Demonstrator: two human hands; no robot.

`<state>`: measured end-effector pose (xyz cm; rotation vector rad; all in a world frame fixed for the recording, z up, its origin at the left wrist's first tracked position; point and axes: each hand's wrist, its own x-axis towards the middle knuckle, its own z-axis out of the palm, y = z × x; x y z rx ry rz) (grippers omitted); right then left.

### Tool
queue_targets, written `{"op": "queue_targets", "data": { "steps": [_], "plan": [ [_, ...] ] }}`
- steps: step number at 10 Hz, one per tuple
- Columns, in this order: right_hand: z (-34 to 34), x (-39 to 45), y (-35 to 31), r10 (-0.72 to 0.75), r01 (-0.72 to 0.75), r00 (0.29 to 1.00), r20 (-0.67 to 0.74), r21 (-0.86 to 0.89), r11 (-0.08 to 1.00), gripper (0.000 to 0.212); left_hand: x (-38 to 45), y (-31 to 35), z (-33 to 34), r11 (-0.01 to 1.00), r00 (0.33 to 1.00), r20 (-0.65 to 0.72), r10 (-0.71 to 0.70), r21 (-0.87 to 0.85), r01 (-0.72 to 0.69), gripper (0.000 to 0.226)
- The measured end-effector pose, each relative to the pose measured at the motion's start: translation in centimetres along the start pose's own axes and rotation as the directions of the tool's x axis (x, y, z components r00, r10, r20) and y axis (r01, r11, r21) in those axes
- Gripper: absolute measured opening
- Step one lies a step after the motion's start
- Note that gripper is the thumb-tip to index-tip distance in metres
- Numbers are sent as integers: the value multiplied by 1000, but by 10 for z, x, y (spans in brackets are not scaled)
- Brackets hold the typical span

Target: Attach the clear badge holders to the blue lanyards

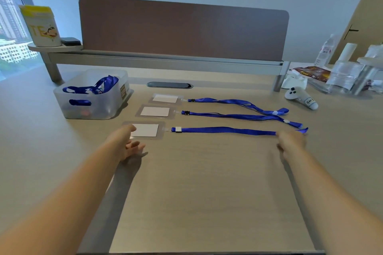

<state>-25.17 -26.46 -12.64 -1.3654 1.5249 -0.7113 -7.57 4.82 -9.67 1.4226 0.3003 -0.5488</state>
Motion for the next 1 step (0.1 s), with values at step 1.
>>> {"op": "queue_targets", "data": {
  "steps": [1],
  "plan": [
    [0, -21, 10, -103, 103, 992, 68, 8, 995, 32, -4, -4, -14, 990, 994, -72, 83, 120, -74, 46]
  ]
}}
